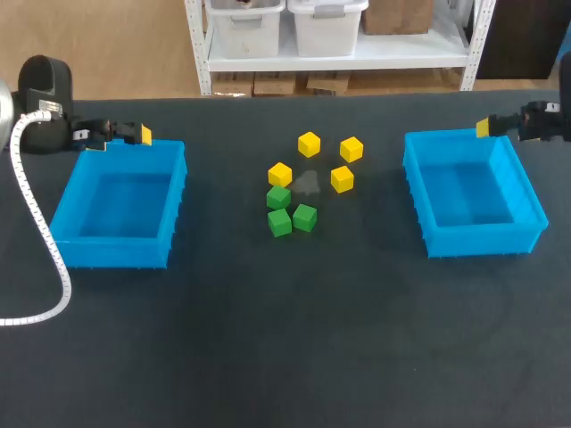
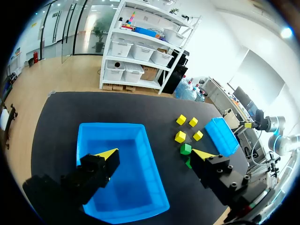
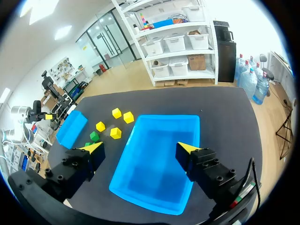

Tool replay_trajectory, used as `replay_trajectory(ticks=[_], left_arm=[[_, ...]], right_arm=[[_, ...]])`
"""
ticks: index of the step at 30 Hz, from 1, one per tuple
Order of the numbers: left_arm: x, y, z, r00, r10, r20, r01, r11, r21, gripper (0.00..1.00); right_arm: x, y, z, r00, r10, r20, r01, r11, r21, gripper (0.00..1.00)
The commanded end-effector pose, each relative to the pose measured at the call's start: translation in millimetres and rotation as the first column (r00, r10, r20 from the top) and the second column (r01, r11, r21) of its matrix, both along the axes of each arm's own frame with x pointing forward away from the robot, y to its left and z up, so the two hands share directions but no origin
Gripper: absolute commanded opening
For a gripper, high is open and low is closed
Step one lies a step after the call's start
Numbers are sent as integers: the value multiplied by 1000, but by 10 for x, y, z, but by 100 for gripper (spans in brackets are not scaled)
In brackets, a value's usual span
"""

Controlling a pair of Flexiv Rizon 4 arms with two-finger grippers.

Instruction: Put the green cubes in the right bin and the yellow cubes in the left bin.

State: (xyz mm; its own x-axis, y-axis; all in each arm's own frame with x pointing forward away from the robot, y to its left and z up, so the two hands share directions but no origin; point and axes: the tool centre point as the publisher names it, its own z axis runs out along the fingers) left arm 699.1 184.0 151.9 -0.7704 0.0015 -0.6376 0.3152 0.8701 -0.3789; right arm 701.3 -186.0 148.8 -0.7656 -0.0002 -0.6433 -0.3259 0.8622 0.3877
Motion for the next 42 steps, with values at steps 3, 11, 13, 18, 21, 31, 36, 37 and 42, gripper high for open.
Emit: replay_trajectory(ticks=[3, 11, 13, 18, 21, 31, 36, 37, 42], left_arm=[[1, 9, -13, 1000, -3, 4, 3, 1000, -5, 100], [1, 9, -13, 1000, -3, 4, 3, 1000, -5, 100], [1, 9, -13, 1000, -3, 4, 3, 1000, -5, 100], [1, 9, -13, 1000, -3, 4, 3, 1000, -5, 100], [1, 9, -13, 1000, -3, 4, 3, 1000, -5, 100], [1, 9, -13, 1000, -3, 4, 3, 1000, -5, 100], [1, 9, -13, 1000, -3, 4, 3, 1000, -5, 100], [1, 9, -13, 1000, -3, 4, 3, 1000, -5, 100], [1, 9, -13, 1000, -3, 4, 3, 1000, -5, 100]], right_arm=[[-4, 6, 5, 1000, -2, 0, 2, 1000, -3, 100], [-4, 6, 5, 1000, -2, 0, 2, 1000, -3, 100], [-4, 6, 5, 1000, -2, 0, 2, 1000, -3, 100], [-4, 6, 5, 1000, -2, 0, 2, 1000, -3, 100], [-4, 6, 5, 1000, -2, 0, 2, 1000, -3, 100], [-4, 6, 5, 1000, -2, 0, 2, 1000, -3, 100], [-4, 6, 5, 1000, -2, 0, 2, 1000, -3, 100], [-4, 6, 5, 1000, -2, 0, 2, 1000, -3, 100], [82, 249, 100, 997, 66, -34, -71, 983, -170, 100]])
